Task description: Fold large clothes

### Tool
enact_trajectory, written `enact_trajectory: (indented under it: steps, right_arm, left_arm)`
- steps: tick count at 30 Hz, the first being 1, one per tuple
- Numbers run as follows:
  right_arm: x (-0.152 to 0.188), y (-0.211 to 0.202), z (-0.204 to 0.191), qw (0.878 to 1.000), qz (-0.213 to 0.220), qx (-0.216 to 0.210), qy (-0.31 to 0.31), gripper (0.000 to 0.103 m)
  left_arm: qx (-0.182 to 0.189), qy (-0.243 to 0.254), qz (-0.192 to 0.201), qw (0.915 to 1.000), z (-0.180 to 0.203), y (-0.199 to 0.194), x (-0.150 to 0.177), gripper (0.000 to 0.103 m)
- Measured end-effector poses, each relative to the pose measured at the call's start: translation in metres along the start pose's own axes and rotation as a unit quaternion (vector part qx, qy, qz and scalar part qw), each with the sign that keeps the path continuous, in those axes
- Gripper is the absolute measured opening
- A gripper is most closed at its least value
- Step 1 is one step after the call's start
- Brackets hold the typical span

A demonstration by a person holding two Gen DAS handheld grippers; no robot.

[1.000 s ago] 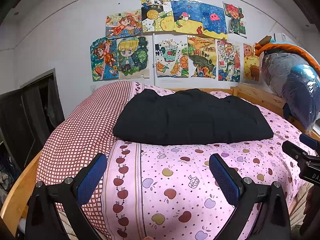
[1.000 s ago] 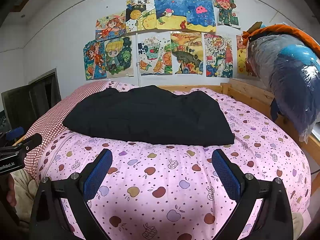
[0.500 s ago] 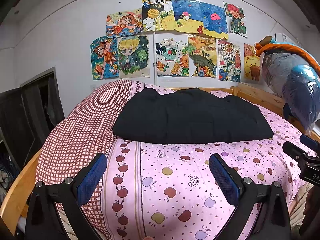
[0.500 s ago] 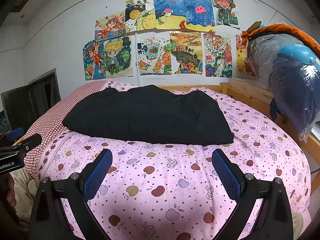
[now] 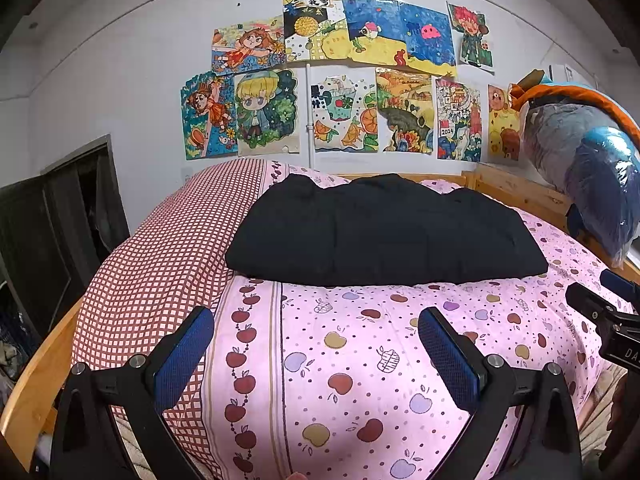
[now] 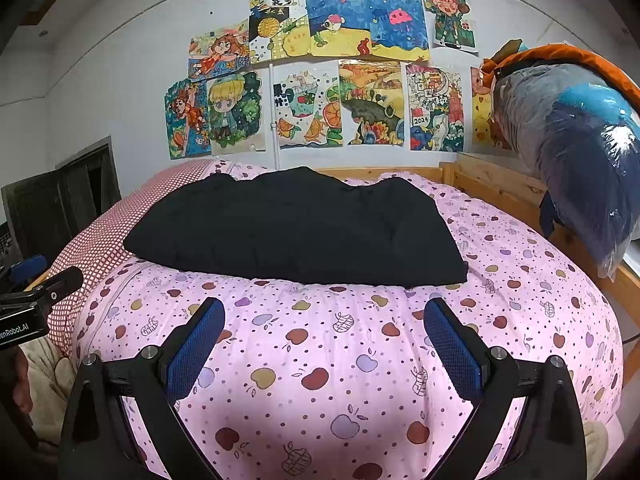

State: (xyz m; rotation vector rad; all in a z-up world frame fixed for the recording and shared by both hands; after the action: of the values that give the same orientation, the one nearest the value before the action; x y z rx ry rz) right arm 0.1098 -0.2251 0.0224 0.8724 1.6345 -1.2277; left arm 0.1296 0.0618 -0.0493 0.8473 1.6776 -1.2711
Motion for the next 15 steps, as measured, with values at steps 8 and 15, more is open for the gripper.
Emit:
enact_trajectory:
  steps: [8, 15]
  right_arm:
    - [0.0026, 0.0006, 0.0016, 1.0, -0.001, 0.003, 0.002, 0.098]
    - [0.0028, 0.0012, 0.0002, 1.0, -0.001, 0.003, 0.002, 0.098]
  left_arm:
    - [0.0, 0.001, -0.004, 1.0, 0.0001, 0.0039, 0.0021, 0.103]
    - [-0.007, -0.014, -0.015, 0.9998, -0.0029, 0.0066, 0.003, 0.103]
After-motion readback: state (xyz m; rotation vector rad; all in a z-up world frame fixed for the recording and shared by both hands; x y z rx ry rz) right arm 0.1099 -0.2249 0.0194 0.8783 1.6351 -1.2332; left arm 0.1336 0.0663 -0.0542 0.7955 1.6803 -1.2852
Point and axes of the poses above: each gripper's, at about its wrist camera, not at the fingertips, and y roughly the way its jaws point, z to its right, x to its underside, the point moved 3 cm from there along y, roughly the way its jaws point, and after that the axes turned 14 degrees about -x, right-handed, at the moved point
